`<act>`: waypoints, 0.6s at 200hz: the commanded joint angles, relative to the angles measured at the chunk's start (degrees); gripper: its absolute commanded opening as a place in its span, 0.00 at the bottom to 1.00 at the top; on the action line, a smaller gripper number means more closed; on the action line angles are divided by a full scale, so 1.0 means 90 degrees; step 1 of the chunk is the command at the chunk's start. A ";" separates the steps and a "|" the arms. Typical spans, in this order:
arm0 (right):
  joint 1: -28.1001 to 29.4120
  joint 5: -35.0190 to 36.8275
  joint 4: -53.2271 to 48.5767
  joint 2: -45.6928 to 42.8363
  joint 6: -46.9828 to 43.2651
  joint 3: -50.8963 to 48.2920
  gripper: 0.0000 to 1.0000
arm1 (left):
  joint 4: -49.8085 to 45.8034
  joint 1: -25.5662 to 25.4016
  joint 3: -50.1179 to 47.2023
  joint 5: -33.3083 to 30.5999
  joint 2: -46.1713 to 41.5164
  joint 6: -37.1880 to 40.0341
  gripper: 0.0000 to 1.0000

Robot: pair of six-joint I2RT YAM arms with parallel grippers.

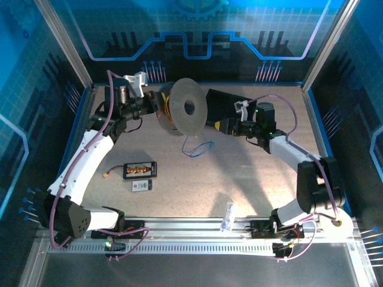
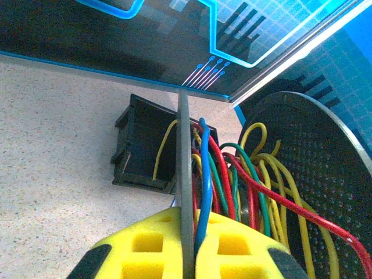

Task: Wrap the cables

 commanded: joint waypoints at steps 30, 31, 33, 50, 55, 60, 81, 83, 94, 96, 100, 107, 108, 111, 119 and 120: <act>0.0278 -0.1079 0.3749 0.1485 0.2532 -0.0054 0.51 | 0.1025 -0.0092 0.0075 0.0326 -0.0402 -0.0198 0.00; 0.0286 -0.1086 0.3856 0.1515 0.2592 -0.0067 0.51 | 0.1029 -0.0094 0.0069 0.0324 -0.0402 -0.0198 0.00; 0.0318 -0.1093 0.4058 0.1574 0.2705 -0.0097 0.51 | 0.1040 -0.0096 0.0064 0.0323 -0.0402 -0.0205 0.00; 0.0504 -0.1110 0.5545 0.2113 0.3652 -0.0273 0.48 | 0.1102 -0.0116 0.0069 0.0281 -0.0375 -0.0231 0.00; 0.0537 -0.1120 0.5860 0.2268 0.3876 -0.0294 0.47 | 0.1109 -0.0126 0.0081 0.0283 -0.0367 -0.0242 0.00; 0.0581 -0.1115 0.6192 0.2401 0.4068 -0.0300 0.46 | 0.1114 -0.0126 0.0080 0.0281 -0.0354 -0.0240 0.00; 0.0735 -0.1020 0.6770 0.2693 0.4415 -0.0350 0.46 | 0.1131 -0.0145 0.0091 0.0274 -0.0305 -0.0228 0.00; 0.0743 -0.1006 0.6774 0.2697 0.4413 -0.0360 0.46 | 0.1131 -0.0145 0.0092 0.0274 -0.0304 -0.0227 0.00; 0.0802 -0.0946 0.6693 0.2657 0.4336 -0.0400 0.47 | 0.1127 -0.0155 0.0078 0.0254 -0.0294 -0.0229 0.00; 0.0816 -0.0931 0.6676 0.2644 0.4325 -0.0407 0.47 | 0.1138 -0.0155 0.0074 0.0254 -0.0294 -0.0228 0.00; 0.0842 -0.0917 0.6655 0.2625 0.4294 -0.0420 0.47 | 0.1141 -0.0155 0.0072 0.0245 -0.0294 -0.0227 0.00; 0.0875 -0.0883 0.6590 0.2584 0.4245 -0.0445 0.47 | 0.1151 -0.0155 0.0056 0.0225 -0.0294 -0.0244 0.00; 0.0882 -0.0880 0.6585 0.2577 0.4239 -0.0444 0.47 | 0.1151 -0.0155 0.0055 0.0220 -0.0294 -0.0240 0.00; 0.0895 -0.0864 0.6551 0.2559 0.4218 -0.0447 0.47 | 0.1153 -0.0155 0.0049 0.0219 -0.0297 -0.0241 0.00; 0.0938 -0.0808 0.6518 0.2510 0.4172 -0.0486 0.49 | 0.1175 -0.0155 0.0037 0.0208 -0.0294 -0.0254 0.00; 0.0943 -0.0794 0.6520 0.2506 0.4168 -0.0489 0.49 | 0.1178 -0.0155 0.0035 0.0206 -0.0294 -0.0255 0.00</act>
